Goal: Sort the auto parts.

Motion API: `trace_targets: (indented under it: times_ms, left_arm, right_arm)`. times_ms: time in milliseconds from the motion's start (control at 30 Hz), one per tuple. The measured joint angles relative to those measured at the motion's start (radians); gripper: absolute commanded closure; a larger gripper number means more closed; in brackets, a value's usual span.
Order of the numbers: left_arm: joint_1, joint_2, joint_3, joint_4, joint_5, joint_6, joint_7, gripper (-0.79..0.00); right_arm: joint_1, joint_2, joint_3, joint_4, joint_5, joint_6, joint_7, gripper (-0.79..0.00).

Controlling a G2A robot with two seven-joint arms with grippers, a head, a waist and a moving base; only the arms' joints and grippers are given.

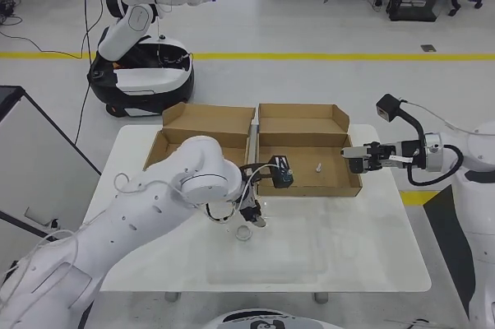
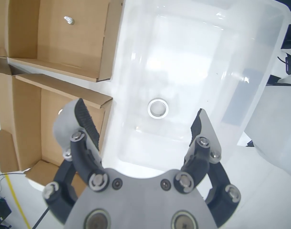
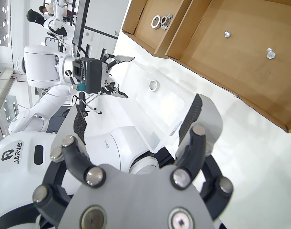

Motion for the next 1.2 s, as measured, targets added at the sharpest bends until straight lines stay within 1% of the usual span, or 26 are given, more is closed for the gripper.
trace_targets:
  times_ms: [167, 233, 367, 500, 567, 633, 700, 1100, 1133, 1167, 1200]
  left_arm:
    - [-0.071, -0.008, 0.084, 0.017, -0.114, 0.054, -0.054, -0.785]
    - [-0.096, -0.009, 0.114, 0.018, -0.147, 0.057, -0.057, -0.785]
    - [-0.155, -0.008, 0.205, 0.021, -0.185, 0.056, -0.056, -0.785]
    - [-0.197, -0.007, 0.26, 0.022, -0.213, 0.056, -0.056, -0.686]
    - [-0.209, -0.008, 0.278, 0.029, -0.219, 0.056, -0.056, -0.56]
    - [-0.215, -0.009, 0.293, 0.035, -0.214, 0.056, -0.056, -0.468]
    - [-0.22, -0.011, 0.307, 0.037, -0.212, 0.052, -0.051, -0.416]
    - [-0.23, -0.028, 0.412, 0.12, -0.094, -0.001, 0.001, -0.397]
    - [-0.23, -0.03, 0.419, 0.125, -0.081, -0.002, 0.003, -0.406]
    - [-0.23, -0.032, 0.426, 0.13, -0.065, -0.006, 0.006, -0.44]
    - [-0.229, -0.034, 0.428, 0.135, -0.057, -0.009, 0.009, -0.434]
  right_arm:
    - [0.0, 0.0, 0.0, 0.0, 0.0, 0.0, 0.0, -0.785]
    - [0.0, 0.0, 0.0, 0.0, 0.0, 0.0, 0.0, -0.785]
    - [0.0, 0.0, 0.0, 0.0, 0.0, 0.0, 0.0, -0.785]
    - [0.0, 0.0, 0.0, 0.0, 0.0, 0.0, 0.0, -0.785]
    - [0.0, 0.0, 0.0, 0.0, 0.0, 0.0, 0.0, -0.785]
    - [0.0, 0.0, 0.0, 0.0, 0.0, 0.0, 0.0, -0.785]
    - [0.0, 0.0, 0.0, 0.0, 0.0, 0.0, 0.0, -0.785]
    - [0.0, 0.0, 0.0, 0.0, 0.0, 0.0, 0.0, -0.785]
    - [0.0, 0.0, 0.0, 0.0, 0.0, 0.0, 0.0, -0.785]
    - [0.0, 0.0, 0.0, 0.0, 0.0, 0.0, 0.0, -0.785]
    - [0.0, 0.0, 0.0, 0.0, 0.0, 0.0, 0.0, -0.785]
